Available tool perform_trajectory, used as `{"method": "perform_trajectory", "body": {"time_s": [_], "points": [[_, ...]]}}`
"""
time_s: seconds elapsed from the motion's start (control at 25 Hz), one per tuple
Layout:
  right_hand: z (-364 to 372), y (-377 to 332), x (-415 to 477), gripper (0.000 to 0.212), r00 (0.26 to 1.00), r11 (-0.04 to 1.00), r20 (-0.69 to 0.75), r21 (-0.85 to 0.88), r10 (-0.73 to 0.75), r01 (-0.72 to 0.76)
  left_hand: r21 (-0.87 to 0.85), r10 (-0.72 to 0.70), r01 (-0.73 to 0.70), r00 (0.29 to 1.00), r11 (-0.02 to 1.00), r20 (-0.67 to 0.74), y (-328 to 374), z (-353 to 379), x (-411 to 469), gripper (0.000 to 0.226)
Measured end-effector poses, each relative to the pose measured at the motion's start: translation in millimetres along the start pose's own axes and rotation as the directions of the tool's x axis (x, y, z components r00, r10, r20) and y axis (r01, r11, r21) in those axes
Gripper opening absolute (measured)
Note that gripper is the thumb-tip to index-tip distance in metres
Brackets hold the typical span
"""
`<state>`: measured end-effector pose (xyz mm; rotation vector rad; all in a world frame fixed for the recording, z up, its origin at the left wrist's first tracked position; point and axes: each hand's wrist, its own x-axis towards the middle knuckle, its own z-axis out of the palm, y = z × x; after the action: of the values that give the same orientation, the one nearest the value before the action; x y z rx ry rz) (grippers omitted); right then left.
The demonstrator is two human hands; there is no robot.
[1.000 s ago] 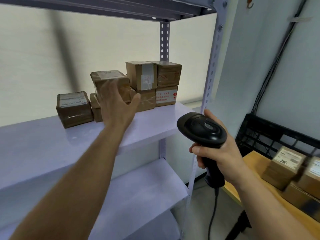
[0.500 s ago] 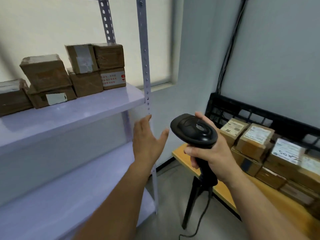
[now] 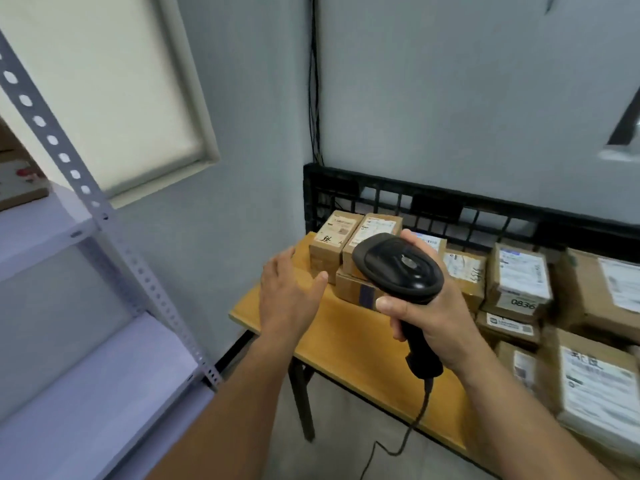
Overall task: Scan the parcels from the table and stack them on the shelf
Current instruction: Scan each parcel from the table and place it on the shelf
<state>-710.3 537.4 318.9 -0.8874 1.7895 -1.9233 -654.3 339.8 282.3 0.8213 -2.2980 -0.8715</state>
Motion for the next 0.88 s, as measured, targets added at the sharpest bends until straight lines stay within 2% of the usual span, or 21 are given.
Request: {"method": "perform_trajectory", "body": {"time_s": [0.16,0.44,0.64,0.88], "points": [[-34.0,9.7,15.2,0.104,0.995,0.997,-0.098,-0.074,0.003,-0.011,-0.006,0.037,-0.036,0.995,0.999,0.092,11.1,41.3,34.4,0.064],[-57.9,31.1,72.5,0.096,0.975,0.987,-0.216,-0.142,0.049,-0.081,-0.002,0.016,-0.016,0.969,1.0,0.245,-2.2,94.7,108.7,0.06],[-56.8,47.0,122.5,0.096,0.962,0.976,-0.255,-0.165,0.097,-0.142,0.06,-0.047,0.029,0.945,0.998,0.325,-18.1,113.0,167.9,0.049],[-52.4,74.1,174.4,0.097,0.938,0.965,-0.292,-0.124,0.185,-0.229,0.147,-0.182,0.127,0.862,0.981,0.473,-55.4,143.0,225.7,0.045]]}}
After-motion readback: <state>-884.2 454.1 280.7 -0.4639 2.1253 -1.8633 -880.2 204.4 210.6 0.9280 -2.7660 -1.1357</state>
